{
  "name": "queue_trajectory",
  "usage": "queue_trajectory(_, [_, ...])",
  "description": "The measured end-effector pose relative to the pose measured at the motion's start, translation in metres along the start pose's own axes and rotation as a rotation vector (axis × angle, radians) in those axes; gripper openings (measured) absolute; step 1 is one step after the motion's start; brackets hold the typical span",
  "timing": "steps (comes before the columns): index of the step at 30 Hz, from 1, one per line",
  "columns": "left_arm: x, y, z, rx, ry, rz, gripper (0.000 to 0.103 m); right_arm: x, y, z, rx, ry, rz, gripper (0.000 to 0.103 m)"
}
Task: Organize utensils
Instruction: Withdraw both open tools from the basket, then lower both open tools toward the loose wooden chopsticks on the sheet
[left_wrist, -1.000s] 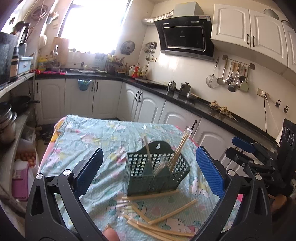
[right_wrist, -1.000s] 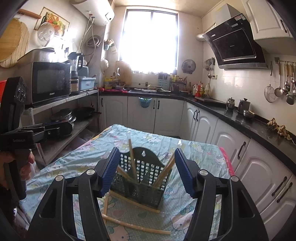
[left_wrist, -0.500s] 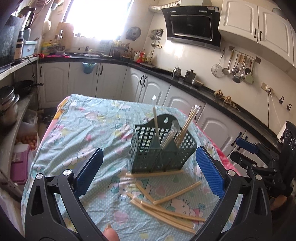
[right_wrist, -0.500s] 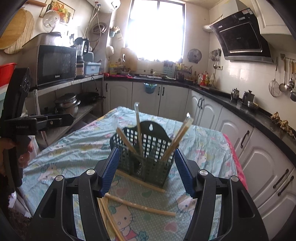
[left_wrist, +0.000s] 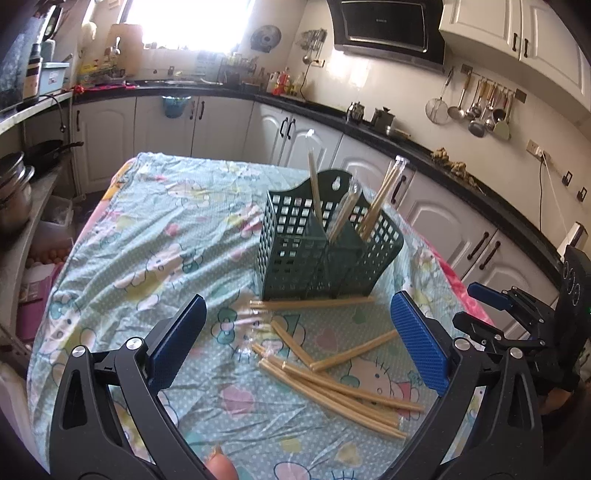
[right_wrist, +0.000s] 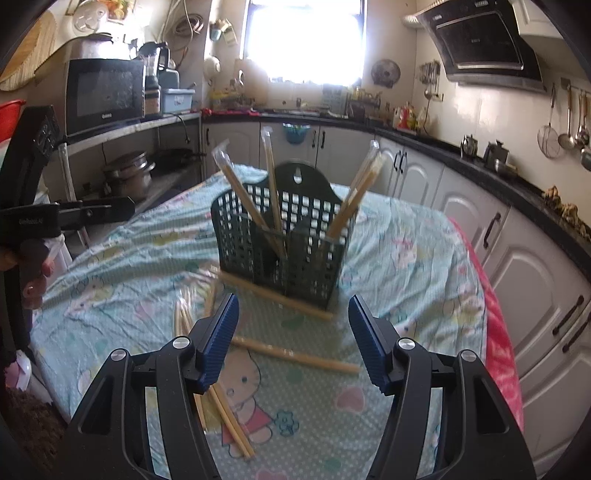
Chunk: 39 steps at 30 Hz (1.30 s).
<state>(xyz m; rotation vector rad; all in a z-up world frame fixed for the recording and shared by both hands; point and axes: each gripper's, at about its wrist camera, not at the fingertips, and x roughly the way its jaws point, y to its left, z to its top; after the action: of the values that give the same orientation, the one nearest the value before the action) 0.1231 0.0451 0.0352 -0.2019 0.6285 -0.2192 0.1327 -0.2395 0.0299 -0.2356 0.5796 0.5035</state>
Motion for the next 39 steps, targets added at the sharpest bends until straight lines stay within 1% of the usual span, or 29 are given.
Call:
queue_trajectory(6, [0.011,-0.001,-0.015,0.003,0.044,-0.013,0.092,0.006,-0.013,-0.017,0.035,0.043,-0.01,0.059])
queue_trajectory(10, [0.02,-0.001,-0.025,-0.003,0.075,-0.026,0.092,0.011,-0.027,-0.026,0.085,0.067,-0.016,0.059])
queue_trajectory(20, [0.04,-0.006,-0.043,0.003,0.13,-0.056,0.091,0.027,-0.049,-0.039,0.154,0.113,-0.024,0.059])
queue_trajectory(24, [0.049,-0.004,-0.048,-0.009,0.152,-0.063,0.087,0.034,-0.054,-0.042,0.169,0.127,-0.027,0.059])
queue_trajectory(27, [0.056,0.001,-0.05,-0.024,0.164,-0.065,0.082,0.04,-0.058,-0.043,0.181,0.14,-0.029,0.059])
queue_trajectory(32, [0.072,0.012,-0.052,-0.065,0.199,-0.069,0.064,0.051,-0.066,-0.048,0.201,0.17,-0.041,0.055])
queue_trajectory(34, [0.08,0.018,-0.054,-0.101,0.223,-0.076,0.062,0.055,-0.069,-0.049,0.21,0.177,-0.039,0.055])
queue_trajectory(39, [0.092,0.03,-0.056,-0.143,0.253,-0.074,0.061,0.064,-0.075,-0.049,0.223,0.191,-0.04,0.055])
